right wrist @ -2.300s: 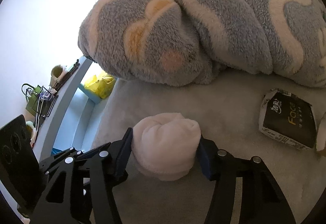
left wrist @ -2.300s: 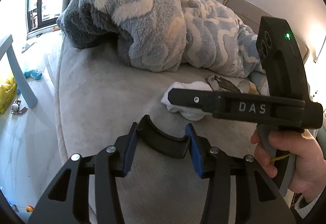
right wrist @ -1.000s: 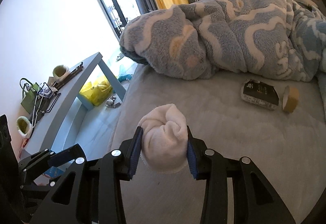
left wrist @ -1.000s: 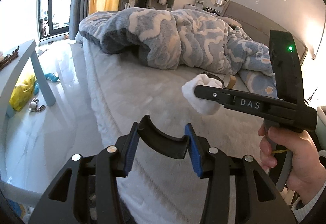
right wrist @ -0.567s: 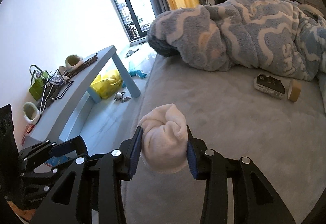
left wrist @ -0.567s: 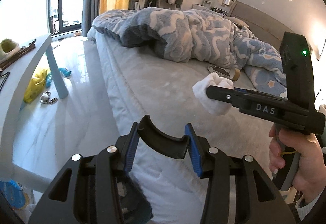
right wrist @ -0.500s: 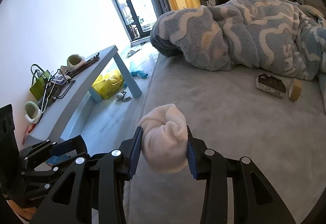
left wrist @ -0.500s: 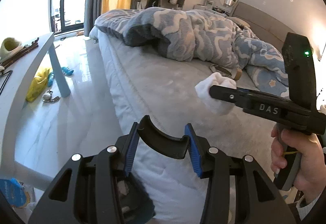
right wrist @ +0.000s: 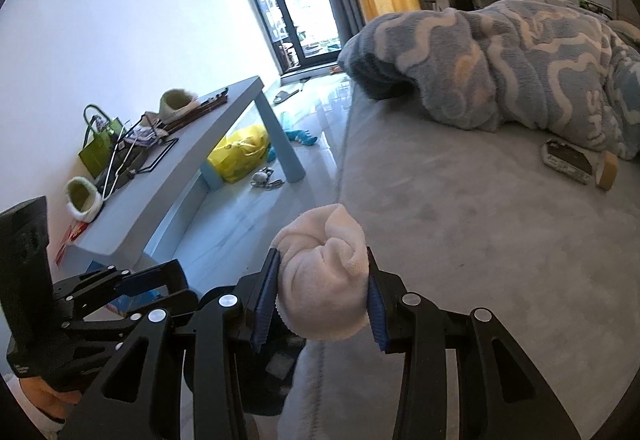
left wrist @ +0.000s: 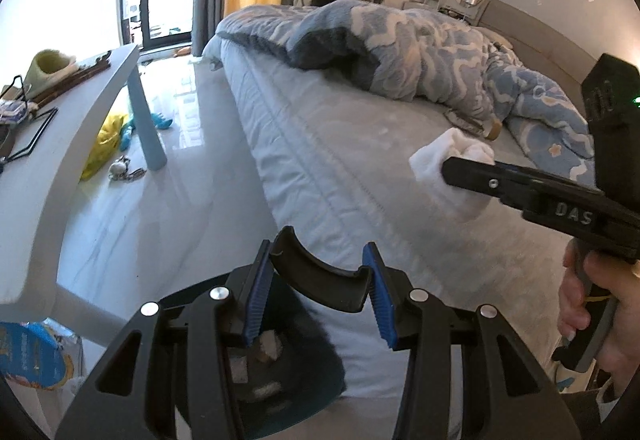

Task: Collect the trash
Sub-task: 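Carry the sock ball and black curved piece over the black bin with both tools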

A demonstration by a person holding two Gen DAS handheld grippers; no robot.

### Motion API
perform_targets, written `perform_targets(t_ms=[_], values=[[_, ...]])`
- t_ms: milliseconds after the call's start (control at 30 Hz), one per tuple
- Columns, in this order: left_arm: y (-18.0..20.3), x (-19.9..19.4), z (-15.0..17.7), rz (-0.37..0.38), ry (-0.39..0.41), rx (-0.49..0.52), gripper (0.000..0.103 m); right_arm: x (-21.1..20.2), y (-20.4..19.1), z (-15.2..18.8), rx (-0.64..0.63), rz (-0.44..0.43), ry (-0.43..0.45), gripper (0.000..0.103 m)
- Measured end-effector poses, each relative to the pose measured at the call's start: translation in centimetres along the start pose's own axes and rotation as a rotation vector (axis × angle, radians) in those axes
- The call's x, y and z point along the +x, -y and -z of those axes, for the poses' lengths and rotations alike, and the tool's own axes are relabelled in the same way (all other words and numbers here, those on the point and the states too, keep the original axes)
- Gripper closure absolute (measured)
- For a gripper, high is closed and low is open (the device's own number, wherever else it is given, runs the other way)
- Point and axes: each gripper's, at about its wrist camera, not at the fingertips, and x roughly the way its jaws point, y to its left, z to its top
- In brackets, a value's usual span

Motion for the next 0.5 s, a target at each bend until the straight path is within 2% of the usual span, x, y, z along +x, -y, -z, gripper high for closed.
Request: perform_targets(t_ms=[500], values=[[-3.4, 1.5, 1.9, -0.086, -0.125, -0.038, 0.055, 1.3, -3.0, 0.7, -0.044, -0.037, -0.025, 0.063]])
